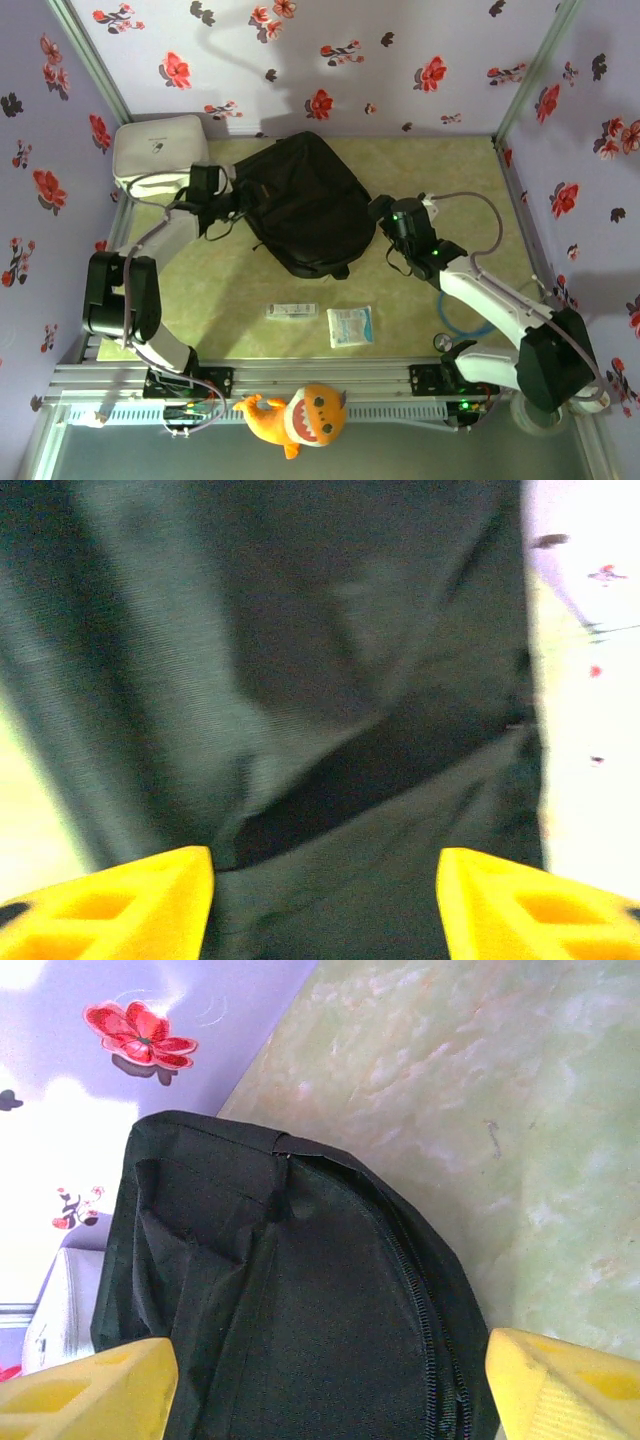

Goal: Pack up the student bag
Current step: Rotate the student bag at the top-center of the table.

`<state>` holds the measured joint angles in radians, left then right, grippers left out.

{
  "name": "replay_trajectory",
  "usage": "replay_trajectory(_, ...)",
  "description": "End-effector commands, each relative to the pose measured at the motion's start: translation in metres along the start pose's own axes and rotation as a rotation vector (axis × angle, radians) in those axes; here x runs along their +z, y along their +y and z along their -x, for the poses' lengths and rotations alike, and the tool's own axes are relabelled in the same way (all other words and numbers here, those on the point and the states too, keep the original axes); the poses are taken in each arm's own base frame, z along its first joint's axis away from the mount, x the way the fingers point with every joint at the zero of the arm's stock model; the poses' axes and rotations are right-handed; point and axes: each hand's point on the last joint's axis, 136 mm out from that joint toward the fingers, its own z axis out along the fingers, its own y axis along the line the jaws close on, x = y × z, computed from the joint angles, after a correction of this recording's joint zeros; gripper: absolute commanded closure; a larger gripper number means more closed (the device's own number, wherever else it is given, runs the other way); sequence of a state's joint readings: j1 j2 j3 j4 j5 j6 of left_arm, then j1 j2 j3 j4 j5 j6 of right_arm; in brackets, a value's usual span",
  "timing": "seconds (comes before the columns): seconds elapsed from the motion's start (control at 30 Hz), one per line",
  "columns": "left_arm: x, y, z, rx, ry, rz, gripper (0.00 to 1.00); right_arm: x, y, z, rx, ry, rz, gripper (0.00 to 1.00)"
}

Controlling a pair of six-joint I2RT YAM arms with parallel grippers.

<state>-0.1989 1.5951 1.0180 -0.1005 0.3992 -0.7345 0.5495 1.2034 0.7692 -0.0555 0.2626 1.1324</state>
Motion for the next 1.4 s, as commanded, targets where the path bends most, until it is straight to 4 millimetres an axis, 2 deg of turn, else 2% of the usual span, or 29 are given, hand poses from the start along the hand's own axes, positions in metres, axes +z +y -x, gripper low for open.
replay_trajectory(0.0,-0.007,0.019,0.002,-0.037,-0.035,0.027,0.46,0.001,-0.018,-0.002,-0.033,-0.002,-0.066,0.19)
replay_trajectory(0.07,-0.006,0.030,-0.002,-0.057,-0.031,0.043,0.49,0.004,-0.018,-0.006,-0.023,0.014,-0.064,0.19)
replay_trajectory(0.43,0.025,0.045,-0.005,-0.113,0.015,0.023,0.58,0.026,-0.012,-0.041,-0.034,0.165,-0.048,0.19)
replay_trajectory(0.6,0.033,0.049,-0.008,-0.120,0.031,0.023,0.58,0.036,-0.028,-0.061,-0.050,0.238,-0.101,0.20)
replay_trajectory(0.8,0.043,0.037,-0.004,-0.122,0.045,-0.060,0.65,0.052,-0.035,-0.087,-0.072,0.341,-0.109,0.24)
replay_trajectory(0.93,0.048,0.034,-0.003,-0.121,0.054,-0.079,0.75,0.063,-0.036,-0.092,-0.082,0.358,-0.108,0.33)
replay_trajectory(1.07,0.047,0.027,0.000,-0.118,0.049,-0.107,0.91,0.074,-0.039,-0.091,-0.101,0.349,-0.104,0.48)
replay_trajectory(1.13,0.044,0.023,0.002,-0.116,0.044,-0.116,0.99,0.081,-0.037,-0.087,-0.116,0.341,-0.083,0.61)
replay_trajectory(1.2,0.040,0.019,0.004,-0.105,0.032,-0.130,1.00,0.088,-0.031,-0.084,-0.131,0.352,-0.065,0.72)
replay_trajectory(1.37,0.033,0.012,-0.003,-0.110,0.028,-0.147,1.00,0.102,-0.022,-0.070,-0.233,0.351,-0.087,0.78)
